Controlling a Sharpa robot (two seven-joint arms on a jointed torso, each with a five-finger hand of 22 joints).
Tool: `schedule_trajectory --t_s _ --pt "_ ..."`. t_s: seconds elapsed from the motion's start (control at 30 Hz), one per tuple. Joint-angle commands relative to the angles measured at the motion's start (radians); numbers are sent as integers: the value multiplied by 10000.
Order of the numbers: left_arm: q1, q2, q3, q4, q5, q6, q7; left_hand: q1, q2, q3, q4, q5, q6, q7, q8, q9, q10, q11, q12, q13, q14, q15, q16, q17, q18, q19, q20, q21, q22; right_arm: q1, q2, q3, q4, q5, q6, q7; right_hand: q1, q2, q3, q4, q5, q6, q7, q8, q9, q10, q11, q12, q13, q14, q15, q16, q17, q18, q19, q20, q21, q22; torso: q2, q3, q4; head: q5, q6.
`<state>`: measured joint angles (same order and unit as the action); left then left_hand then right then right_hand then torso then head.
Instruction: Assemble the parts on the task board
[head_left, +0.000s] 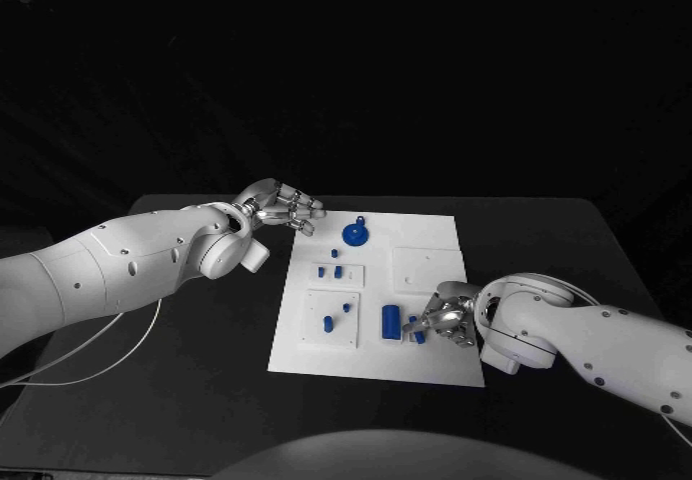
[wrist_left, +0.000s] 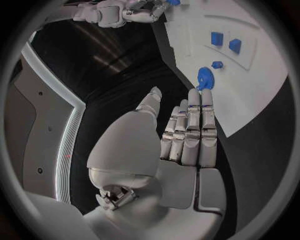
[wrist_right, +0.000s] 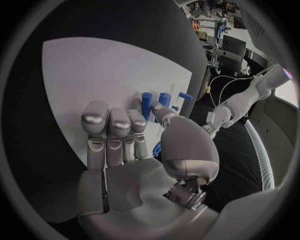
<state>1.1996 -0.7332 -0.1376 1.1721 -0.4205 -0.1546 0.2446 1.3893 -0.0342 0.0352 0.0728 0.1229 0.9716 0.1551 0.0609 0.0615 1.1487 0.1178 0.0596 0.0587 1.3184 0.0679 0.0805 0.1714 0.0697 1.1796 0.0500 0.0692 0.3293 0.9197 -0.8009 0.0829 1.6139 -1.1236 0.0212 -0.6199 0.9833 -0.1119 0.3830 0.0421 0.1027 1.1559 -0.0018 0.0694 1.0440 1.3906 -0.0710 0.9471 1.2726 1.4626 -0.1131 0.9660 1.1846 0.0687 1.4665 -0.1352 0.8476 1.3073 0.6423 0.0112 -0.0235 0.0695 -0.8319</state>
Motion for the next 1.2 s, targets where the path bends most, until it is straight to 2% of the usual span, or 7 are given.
schedule_trajectory --t_s 0.03,0.23,0.3,0.93,1.1,1.2 --pt "2 16 7 10 61 124 58 -61 49 -33 47 -23 -96 -8 24 8 -75 -11 18 15 -40 1 34 12 -66 36 4 51 -9 -26 -11 -12 58 222 -70 192 20 -85 -3 16 118 49 -2 -47 1 4 33 39 -13 51 -29 1 -3 -60 610 -12 -9 962 4 -1 4 -1 9" --pt "2 7 7 8 61 124 57 -61 49 -33 47 -23 -96 -8 24 8 -75 -11 18 15 -40 1 34 12 -66 36 4 51 -9 -28 -74 -12 106 285 -116 229 -18 -142 -44 50 185 58 0 -48 -8 10 35 53 -8 49 -31 -5 -7 -61 611 -13 1 964 2 -2 3 13 -2" --pt "2 4 6 5 61 122 55 -61 49 -33 47 -23 -96 -8 24 8 -75 -11 18 15 -40 1 34 12 -66 36 4 51 -9 -29 -108 -12 135 309 -149 238 -2 -209 -31 166 211 66 1 -47 -23 10 35 52 -10 46 -29 -6 -8 -61 613 -13 -2 957 0 0 1 17 -2" --pt "1 1 6 -29 61 124 36 -61 49 -33 47 -23 -96 -8 24 8 -75 -11 18 15 -40 1 34 12 -66 36 4 51 -9 -35 -386 -4 392 405 -316 405 -108 -233 -25 264 299 73 2 -47 -29 18 35 55 -13 49 -32 -18 -20 -51 613 -14 -9 951 1 -4 1 -2 31" --pt "1 -9 5 -28 61 126 34 -61 49 -33 47 -23 -96 -8 24 8 -75 -11 18 15 -40 1 34 12 -66 36 4 51 -9 -43 -546 14 525 466 -112 530 -105 -290 -44 268 238 85 3 -45 -23 21 35 58 -13 51 -31 -16 -19 -46 612 -13 -16 947 0 -2 2 2 35" --pt "1 -15 5 -28 61 128 31 -61 49 -33 47 -23 -96 -8 24 8 -75 -11 18 15 -40 1 34 12 -66 36 4 51 -9 -58 -667 23 633 486 155 574 -4 -307 -305 283 272 109 6 -47 -8 22 43 57 -15 49 -29 -9 -15 -47 610 -9 -12 945 -4 -6 -4 6 26"
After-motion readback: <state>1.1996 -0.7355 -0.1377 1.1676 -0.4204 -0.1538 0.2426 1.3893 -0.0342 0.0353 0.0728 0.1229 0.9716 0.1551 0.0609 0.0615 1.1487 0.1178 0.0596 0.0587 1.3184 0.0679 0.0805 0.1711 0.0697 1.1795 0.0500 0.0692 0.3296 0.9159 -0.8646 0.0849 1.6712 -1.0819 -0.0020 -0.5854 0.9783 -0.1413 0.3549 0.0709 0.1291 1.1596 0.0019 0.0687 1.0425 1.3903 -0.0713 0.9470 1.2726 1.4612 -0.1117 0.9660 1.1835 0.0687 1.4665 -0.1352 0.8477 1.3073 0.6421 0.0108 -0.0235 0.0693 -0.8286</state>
